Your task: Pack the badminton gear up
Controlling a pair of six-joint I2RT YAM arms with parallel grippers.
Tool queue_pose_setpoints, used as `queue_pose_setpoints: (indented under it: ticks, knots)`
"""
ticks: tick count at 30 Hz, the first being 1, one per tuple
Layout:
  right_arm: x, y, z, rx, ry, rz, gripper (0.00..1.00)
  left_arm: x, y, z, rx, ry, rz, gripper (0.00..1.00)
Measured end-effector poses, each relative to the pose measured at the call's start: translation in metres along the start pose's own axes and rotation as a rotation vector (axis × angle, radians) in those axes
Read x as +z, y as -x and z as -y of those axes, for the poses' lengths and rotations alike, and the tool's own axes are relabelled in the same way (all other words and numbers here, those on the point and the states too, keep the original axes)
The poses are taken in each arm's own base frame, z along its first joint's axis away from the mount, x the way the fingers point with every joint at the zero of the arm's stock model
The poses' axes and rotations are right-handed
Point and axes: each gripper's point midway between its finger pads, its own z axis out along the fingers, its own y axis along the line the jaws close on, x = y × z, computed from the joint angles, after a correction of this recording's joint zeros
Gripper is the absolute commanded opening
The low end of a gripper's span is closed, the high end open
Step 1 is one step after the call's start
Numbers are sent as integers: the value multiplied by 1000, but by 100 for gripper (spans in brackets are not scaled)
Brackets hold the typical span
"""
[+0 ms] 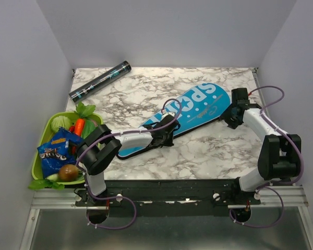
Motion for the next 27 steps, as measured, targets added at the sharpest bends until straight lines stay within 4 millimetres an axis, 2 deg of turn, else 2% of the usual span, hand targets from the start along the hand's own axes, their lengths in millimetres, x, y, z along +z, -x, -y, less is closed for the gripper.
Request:
queue_pose_setpoints:
  ticks: [4, 7, 9, 13, 16, 20, 23, 27]
  knots:
    - [-1, -5, 9, -53, -19, -9, 48, 2, 10, -9, -23, -18, -6, 24]
    - [4, -9, 14, -106, -36, -24, 46, 2, 9, -9, -30, -56, -16, 24]
    - [11, -12, 18, -148, -51, -43, 46, -3, 3, -7, -26, -87, -20, 24]
    - [22, -17, 24, -241, -67, -69, 46, -21, -24, -2, 18, -115, -66, 27]
    - [26, -13, 20, -306, -40, -58, 46, -38, -39, 4, 54, -141, -88, 27]
    - [29, -9, 10, -368, 16, -42, 45, -58, -32, 16, 70, -190, -55, 28]
    - [34, -7, 1, -398, 49, -48, 45, -65, -26, 20, 75, -206, -34, 28]
    - [46, -6, -6, -430, 65, -61, 45, -66, -29, 17, 93, -197, -45, 28]
